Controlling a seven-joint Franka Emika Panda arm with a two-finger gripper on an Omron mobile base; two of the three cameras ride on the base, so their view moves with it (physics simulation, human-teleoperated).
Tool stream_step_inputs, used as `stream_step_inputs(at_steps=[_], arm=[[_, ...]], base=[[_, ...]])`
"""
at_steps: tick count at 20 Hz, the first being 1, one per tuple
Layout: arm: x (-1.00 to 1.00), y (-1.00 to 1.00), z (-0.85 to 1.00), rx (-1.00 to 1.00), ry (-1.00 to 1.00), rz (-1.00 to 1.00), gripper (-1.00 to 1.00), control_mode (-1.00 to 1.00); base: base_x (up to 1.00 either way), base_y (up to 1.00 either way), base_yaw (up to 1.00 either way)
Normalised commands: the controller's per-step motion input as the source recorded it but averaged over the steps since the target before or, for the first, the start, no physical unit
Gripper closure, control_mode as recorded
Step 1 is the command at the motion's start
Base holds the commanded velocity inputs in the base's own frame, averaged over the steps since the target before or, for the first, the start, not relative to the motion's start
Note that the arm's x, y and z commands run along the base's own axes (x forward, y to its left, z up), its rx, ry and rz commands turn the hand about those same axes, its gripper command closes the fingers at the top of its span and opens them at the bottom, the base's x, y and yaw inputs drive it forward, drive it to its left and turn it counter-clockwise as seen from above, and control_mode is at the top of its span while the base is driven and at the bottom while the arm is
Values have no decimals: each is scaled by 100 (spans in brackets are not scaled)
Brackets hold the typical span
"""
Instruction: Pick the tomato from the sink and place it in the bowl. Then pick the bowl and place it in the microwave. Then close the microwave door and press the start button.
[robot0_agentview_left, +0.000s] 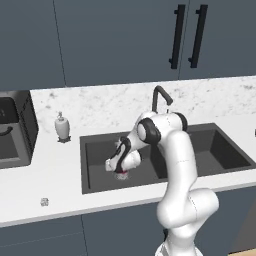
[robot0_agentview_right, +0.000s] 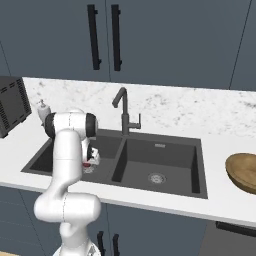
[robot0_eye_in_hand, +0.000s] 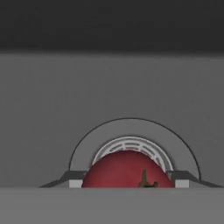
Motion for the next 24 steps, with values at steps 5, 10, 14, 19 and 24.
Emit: stream_step_inputs(at_steps=[5,10,14,19,24], arm=[[-38,3,46,0,-28,0,100,-100],[-20,12,72,0,-23,0,100,-100],[-33,15,96,0,-12,0,100,-100],[-23,15,100,2,-2,0,100,-100],[-28,16,100,1,1,0,100,-100]], base=[[0,0,0],[0,0,0],[0,0,0],[0,0,0],[0,0,0]])
